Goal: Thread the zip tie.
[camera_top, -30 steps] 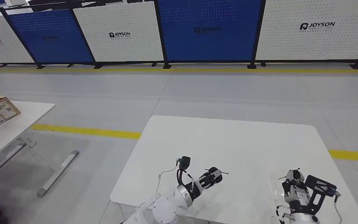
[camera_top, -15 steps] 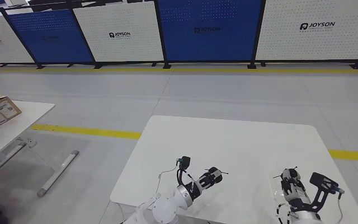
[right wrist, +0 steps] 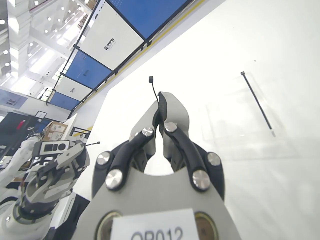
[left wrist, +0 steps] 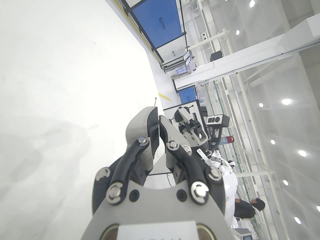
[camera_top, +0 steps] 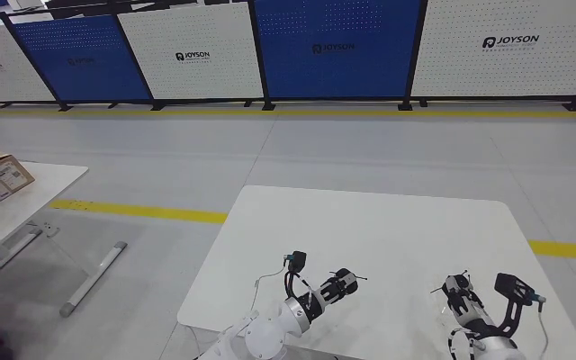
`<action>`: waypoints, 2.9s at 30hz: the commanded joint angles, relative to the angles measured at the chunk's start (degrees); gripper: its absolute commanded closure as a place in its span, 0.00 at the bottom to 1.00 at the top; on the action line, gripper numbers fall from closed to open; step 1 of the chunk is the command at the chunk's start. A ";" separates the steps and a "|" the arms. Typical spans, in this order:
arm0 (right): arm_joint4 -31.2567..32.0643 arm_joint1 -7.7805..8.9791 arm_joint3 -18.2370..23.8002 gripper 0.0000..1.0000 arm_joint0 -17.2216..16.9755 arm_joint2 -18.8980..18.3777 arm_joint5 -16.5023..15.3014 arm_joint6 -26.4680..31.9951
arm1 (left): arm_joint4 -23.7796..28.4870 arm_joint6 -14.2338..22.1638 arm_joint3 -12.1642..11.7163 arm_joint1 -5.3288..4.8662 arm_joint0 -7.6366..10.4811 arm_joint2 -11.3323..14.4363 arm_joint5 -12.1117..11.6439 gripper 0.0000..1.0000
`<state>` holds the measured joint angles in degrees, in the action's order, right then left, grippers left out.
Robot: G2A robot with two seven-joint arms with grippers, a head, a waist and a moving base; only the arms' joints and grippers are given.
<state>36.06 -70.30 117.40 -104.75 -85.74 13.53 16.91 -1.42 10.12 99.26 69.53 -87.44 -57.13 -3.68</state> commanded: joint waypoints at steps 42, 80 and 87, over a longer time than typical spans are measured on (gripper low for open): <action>-9.54 -1.26 0.86 1.00 -5.08 5.66 -2.80 -8.37 | -10.25 2.09 0.38 0.17 3.30 3.90 6.22 1.00; -29.85 -1.40 -6.69 1.00 -5.85 2.26 -29.32 -6.93 | -10.25 2.09 0.38 0.17 3.30 3.90 6.22 1.00; -35.36 -1.58 -9.24 1.00 -5.33 3.68 -32.97 -6.05 | -10.25 2.09 0.38 0.17 3.30 3.90 6.22 1.00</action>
<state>0.32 -71.85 108.41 -110.11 -82.24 -19.55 11.32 -11.67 12.21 99.64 69.69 -84.14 -53.23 2.54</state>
